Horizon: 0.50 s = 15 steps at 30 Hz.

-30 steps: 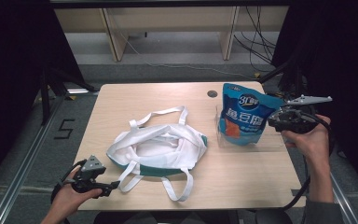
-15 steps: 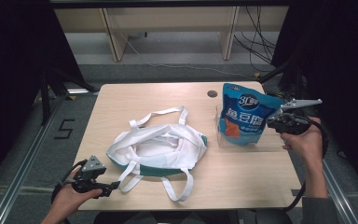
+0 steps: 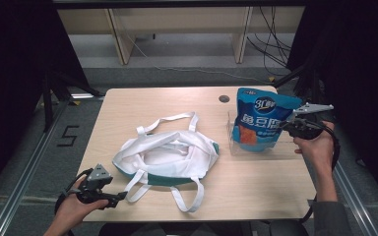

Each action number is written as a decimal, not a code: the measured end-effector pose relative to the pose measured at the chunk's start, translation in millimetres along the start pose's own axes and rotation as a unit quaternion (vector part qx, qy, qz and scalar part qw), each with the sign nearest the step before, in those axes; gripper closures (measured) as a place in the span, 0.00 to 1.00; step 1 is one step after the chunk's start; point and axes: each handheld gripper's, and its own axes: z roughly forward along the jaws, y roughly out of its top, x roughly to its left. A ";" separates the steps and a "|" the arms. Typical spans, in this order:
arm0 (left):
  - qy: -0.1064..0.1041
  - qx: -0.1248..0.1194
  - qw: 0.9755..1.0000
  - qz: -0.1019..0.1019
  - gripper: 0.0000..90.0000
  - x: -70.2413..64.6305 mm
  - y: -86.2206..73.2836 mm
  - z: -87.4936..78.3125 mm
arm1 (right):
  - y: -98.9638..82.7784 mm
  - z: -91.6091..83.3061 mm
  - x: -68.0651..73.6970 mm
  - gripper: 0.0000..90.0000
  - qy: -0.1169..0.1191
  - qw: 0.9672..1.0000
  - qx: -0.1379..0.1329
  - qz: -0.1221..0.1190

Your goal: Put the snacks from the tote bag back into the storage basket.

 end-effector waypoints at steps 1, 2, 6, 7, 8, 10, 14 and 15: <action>0.000 0.000 1.000 0.000 0.25 0.0 -0.1 0.0 | -0.6 1.1 -1.3 0.99 -0.001 1.000 0.000 -0.003; 0.000 0.000 1.000 0.000 0.25 0.0 0.0 -0.1 | 0.4 0.2 -0.4 0.99 0.002 1.000 0.011 0.007; 0.000 -0.004 1.000 -0.006 0.25 -1.1 -0.6 1.2 | 0.2 2.5 -4.0 0.99 -0.004 1.000 0.010 -0.007; -0.003 0.002 1.000 -0.005 0.25 -0.5 -0.1 0.2 | -0.7 4.3 -5.9 0.98 -0.012 1.000 0.005 -0.024; -0.005 0.002 1.000 -0.005 0.25 -0.4 0.0 0.1 | -1.2 5.1 -5.6 0.98 -0.015 1.000 0.000 -0.022; 0.003 -0.010 1.000 -0.007 0.25 -1.6 -0.9 1.9 | -1.5 5.6 -5.4 0.98 -0.017 1.000 -0.003 -0.022; -0.001 0.003 1.000 0.004 0.25 -0.1 0.2 -0.2 | -1.5 7.4 -6.1 0.98 -0.024 0.999 -0.006 -0.026; -0.001 0.003 1.000 0.005 0.25 -0.1 0.2 -0.3 | -1.1 7.6 -4.6 0.98 -0.025 1.000 -0.004 -0.017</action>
